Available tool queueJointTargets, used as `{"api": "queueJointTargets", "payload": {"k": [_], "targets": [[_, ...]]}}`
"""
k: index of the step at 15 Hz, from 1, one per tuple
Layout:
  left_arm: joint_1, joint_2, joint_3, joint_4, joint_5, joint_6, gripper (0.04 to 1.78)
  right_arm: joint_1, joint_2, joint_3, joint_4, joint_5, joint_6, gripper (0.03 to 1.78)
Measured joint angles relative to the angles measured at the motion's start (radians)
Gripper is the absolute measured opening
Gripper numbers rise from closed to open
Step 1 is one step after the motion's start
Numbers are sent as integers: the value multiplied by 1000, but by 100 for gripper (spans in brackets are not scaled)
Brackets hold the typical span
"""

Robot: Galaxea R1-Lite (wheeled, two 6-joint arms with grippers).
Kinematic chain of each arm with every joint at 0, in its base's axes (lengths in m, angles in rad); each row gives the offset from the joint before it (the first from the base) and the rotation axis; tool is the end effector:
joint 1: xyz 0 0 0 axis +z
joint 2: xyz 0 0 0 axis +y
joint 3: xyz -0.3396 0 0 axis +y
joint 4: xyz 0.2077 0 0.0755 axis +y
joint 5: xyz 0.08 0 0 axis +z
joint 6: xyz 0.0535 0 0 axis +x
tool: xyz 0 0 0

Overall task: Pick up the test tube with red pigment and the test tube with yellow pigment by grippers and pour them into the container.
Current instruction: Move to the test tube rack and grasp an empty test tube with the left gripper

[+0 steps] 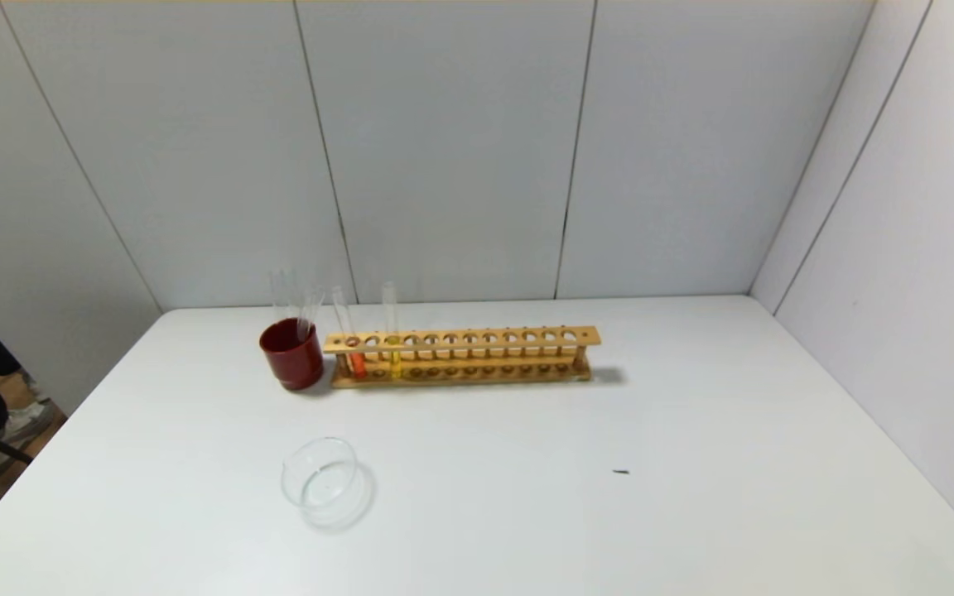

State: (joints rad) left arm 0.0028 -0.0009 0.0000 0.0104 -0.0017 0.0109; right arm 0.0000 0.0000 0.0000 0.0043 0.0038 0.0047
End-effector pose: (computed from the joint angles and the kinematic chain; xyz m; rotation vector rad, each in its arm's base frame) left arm 0.0015 -0.0001 0.0741 0.0109 0.0095 0.0010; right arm 0.0016 0.0002 0.0749 0.0047 0.0043 0.0038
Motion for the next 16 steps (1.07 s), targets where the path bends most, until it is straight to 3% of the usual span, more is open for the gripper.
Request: {"api": "queueJointTargets", "payload": {"k": [11,16], "targets": [[0,0,0,0,-1,6,174,0,0,0,0,0,0,175],[-3,1,-24,-2,-46,65,174,0,0,0,0,0,0,175]]}}
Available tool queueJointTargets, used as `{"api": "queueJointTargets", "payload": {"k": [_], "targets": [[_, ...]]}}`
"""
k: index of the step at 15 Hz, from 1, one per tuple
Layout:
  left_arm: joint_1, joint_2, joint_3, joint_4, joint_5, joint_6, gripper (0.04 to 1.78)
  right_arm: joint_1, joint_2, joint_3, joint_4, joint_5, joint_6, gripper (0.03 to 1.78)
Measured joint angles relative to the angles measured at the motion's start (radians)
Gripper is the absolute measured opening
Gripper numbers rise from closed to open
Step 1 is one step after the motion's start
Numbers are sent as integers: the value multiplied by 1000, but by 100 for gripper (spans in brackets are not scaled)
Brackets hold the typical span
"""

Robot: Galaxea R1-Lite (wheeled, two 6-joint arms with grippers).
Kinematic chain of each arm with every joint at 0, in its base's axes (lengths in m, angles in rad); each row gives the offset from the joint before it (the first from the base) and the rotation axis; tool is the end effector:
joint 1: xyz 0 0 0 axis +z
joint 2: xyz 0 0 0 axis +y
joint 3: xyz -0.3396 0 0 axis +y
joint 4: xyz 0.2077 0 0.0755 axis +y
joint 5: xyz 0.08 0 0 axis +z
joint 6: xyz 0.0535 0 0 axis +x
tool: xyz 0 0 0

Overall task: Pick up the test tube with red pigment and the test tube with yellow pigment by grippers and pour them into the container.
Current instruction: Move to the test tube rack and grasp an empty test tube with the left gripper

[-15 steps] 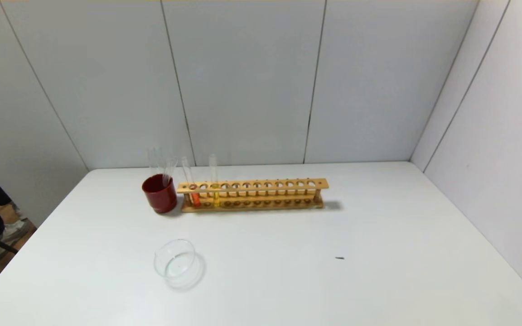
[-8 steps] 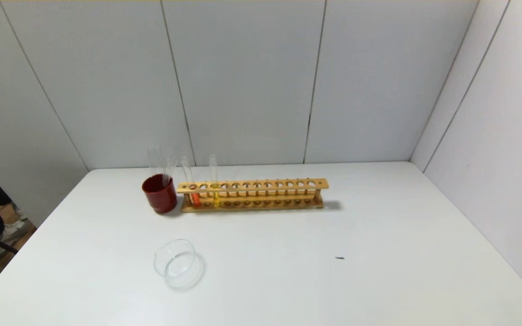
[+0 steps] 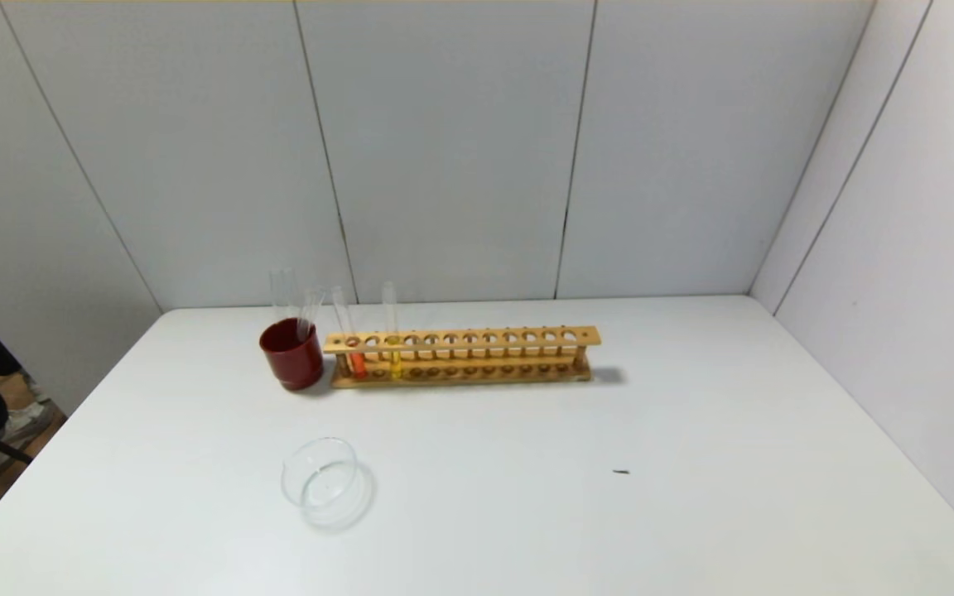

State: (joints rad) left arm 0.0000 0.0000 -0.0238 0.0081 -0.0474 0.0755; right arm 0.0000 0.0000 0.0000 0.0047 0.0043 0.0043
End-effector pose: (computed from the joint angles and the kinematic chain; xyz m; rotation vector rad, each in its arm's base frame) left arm -0.0003 -0.0025 0.0825 0.0759 -0.0175 -0.0468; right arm 0.0016 0.0002 0.0749 0.0043 0.0047 0.0043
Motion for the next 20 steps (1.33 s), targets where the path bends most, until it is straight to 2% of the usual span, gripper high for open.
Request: {"api": "queueJointTargets", "payload": {"k": [4,8,11,14,20], "targets": [[-1,51,-219,160,-110,-7,174,0,0,0,0,0,0,175],[-7,282,-421,215,-157,-32,174,0,0,0,0,0,0,175],[-9,545,-556,152,-173,-76,174,0,0,0,0,0,0,175],[-17,835,-655,24,-204,-99,174,0,0,0,0,0,0,175],[-123,1319,-755,-213,-221,-118,174,0,0,0,0,0,0,175]]}}
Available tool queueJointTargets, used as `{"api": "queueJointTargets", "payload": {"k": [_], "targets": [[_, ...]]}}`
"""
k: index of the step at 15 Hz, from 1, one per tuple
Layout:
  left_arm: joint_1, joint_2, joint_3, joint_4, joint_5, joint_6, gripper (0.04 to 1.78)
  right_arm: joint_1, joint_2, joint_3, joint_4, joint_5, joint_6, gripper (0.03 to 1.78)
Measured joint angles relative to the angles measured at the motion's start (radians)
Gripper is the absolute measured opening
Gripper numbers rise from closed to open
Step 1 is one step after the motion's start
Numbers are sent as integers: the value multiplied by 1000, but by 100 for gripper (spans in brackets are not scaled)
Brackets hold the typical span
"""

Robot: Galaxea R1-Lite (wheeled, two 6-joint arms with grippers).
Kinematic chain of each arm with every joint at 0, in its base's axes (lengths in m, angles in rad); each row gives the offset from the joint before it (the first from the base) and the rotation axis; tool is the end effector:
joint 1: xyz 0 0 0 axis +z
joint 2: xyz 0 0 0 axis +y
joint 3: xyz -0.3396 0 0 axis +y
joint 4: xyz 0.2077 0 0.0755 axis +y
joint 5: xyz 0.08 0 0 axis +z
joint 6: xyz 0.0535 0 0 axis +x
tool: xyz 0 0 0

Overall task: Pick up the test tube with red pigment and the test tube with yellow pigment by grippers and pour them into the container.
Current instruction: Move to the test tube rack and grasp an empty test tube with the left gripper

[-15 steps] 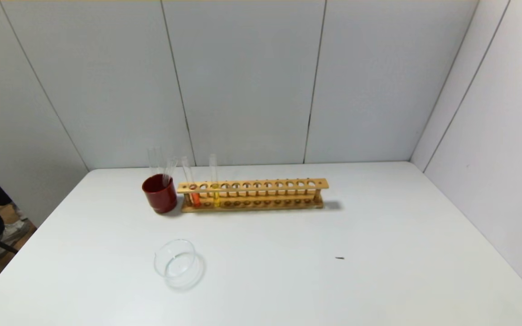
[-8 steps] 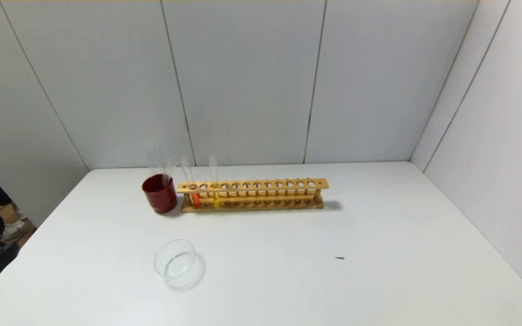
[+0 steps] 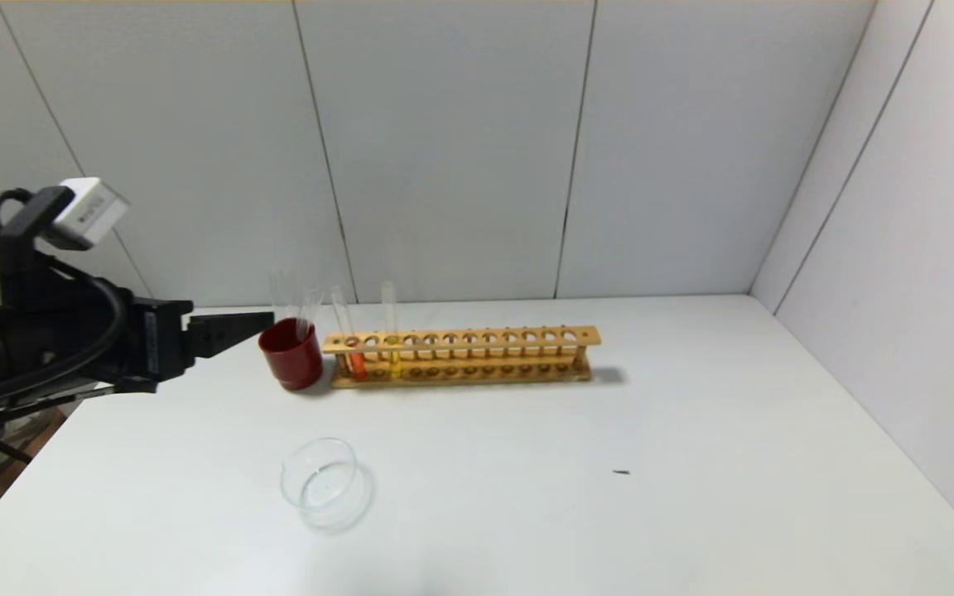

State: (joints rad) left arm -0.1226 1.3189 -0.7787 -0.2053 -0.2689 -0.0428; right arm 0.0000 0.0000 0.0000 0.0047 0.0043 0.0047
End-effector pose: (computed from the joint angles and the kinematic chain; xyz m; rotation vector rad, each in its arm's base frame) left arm 0.2529 -0.0455 0.2436 -0.0665 0.3444 -0.3806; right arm 0.0016 0.0002 0.0749 0.0047 0.0047 0.0043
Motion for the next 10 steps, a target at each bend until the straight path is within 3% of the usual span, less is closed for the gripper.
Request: {"api": "queueJointTargets", "payload": {"k": [6,10], "targets": [[-27,322,-32,-199,3,-29,174,0,0,0,0,0,0,175],[-30,467,-113,-227,2,-33,174,0,0,0,0,0,0,175]]}}
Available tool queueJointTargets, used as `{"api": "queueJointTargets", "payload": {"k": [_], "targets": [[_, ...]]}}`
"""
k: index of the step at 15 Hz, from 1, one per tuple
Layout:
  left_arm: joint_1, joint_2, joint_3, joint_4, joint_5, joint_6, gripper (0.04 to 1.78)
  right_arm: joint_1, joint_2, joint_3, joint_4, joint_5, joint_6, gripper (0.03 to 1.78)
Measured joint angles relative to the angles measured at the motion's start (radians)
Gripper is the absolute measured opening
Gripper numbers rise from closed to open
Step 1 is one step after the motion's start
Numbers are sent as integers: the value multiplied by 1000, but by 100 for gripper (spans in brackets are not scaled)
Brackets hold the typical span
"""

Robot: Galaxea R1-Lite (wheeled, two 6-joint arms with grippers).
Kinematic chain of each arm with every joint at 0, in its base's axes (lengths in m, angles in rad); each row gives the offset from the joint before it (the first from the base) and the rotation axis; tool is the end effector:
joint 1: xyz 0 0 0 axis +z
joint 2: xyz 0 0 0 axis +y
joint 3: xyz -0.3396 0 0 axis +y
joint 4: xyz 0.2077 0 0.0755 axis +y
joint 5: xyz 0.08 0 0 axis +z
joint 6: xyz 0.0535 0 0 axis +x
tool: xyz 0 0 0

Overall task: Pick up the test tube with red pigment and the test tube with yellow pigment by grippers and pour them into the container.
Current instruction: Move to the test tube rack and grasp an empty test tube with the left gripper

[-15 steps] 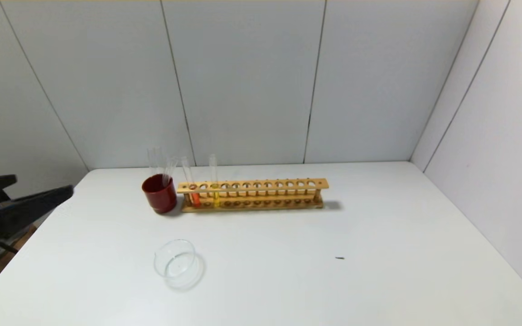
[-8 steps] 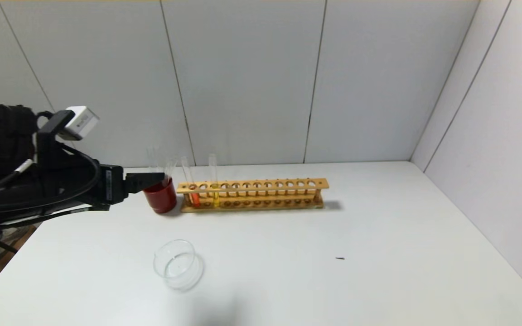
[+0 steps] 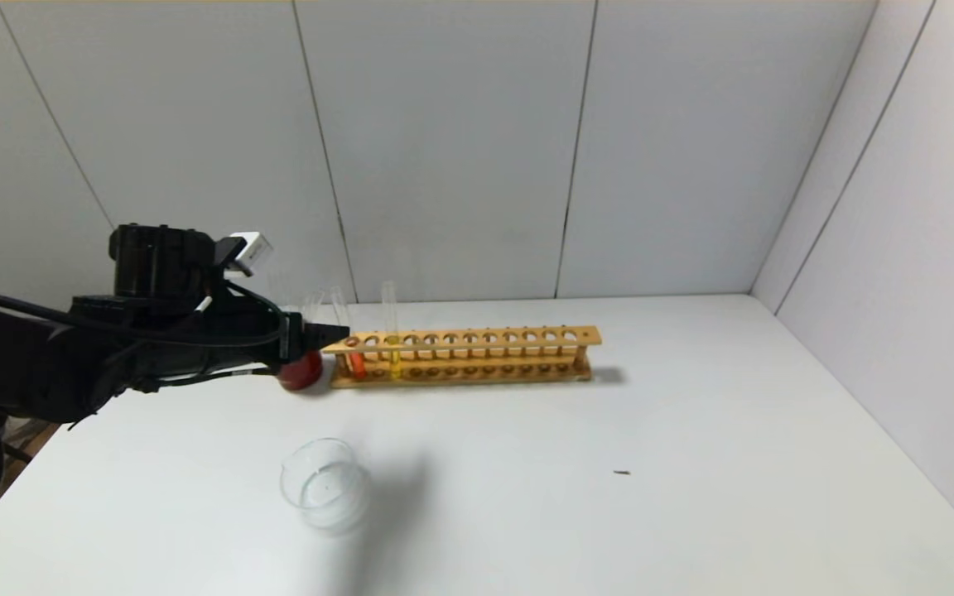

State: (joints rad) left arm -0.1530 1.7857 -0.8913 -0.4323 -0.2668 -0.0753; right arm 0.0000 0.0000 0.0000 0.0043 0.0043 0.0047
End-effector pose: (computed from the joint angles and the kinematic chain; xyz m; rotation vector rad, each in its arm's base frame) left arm 0.3725 -0.0717 0.1584 -0.0993 0.4801 -0.3946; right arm 0.0016 0.0002 0.0749 0.0047 0.0043 0.0043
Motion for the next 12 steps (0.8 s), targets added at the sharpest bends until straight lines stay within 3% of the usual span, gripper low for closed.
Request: {"api": "queueJointTargets", "payload": {"k": [12], "targets": [[-4,257,-291,11,35,-19,174,0,0,0,0,0,0,175]]}}
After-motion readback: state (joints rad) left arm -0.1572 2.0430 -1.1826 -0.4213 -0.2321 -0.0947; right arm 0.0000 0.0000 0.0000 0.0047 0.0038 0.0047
